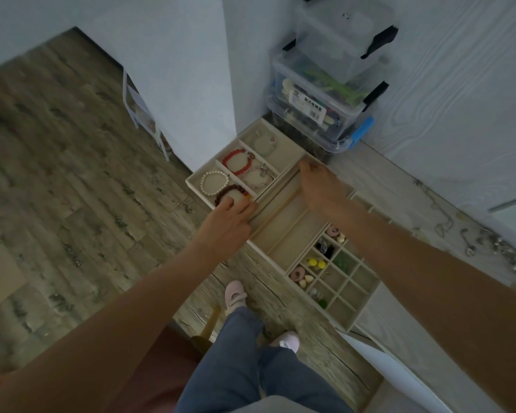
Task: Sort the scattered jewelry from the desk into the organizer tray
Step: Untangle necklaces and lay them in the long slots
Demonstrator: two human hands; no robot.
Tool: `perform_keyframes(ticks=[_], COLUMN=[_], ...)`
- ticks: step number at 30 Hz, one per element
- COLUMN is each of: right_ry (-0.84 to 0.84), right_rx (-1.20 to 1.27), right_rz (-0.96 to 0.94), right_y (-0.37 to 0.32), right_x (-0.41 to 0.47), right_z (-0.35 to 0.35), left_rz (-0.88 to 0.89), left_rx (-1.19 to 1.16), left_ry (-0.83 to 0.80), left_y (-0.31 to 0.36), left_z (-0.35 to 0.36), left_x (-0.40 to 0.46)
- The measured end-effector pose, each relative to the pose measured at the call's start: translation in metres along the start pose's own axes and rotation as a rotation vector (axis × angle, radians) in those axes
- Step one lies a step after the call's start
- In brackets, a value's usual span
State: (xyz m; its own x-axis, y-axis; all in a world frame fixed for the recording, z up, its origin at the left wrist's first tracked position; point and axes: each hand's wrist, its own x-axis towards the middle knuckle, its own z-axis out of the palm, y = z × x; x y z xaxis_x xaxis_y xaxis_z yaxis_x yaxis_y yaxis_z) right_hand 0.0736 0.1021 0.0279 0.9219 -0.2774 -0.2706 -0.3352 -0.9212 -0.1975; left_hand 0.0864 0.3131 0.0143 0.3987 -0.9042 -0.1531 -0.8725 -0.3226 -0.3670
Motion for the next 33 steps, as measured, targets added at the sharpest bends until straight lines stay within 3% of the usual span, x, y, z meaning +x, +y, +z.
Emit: perform_keyframes(ticks=[7,17,33], right_ry=[0.04,0.019,-0.024], right_rx=[-0.096,-0.112,-0.116], right_rz=[-0.047,-0.055,-0.069], right_y=[0.002,0.001,-0.006], right_x=[-0.003,-0.004,0.002], right_z=[0.002,-0.001,-0.001], left_rz=[-0.085,-0.096,-0.113], left_rx=[0.008,0.075,-0.008], left_ry=[0.04,-0.049,-0.014], left_y=[0.007,0.016,0.007], left_z=[-0.003,-0.006,-0.01], left_x=[0.007,0.015,0.014])
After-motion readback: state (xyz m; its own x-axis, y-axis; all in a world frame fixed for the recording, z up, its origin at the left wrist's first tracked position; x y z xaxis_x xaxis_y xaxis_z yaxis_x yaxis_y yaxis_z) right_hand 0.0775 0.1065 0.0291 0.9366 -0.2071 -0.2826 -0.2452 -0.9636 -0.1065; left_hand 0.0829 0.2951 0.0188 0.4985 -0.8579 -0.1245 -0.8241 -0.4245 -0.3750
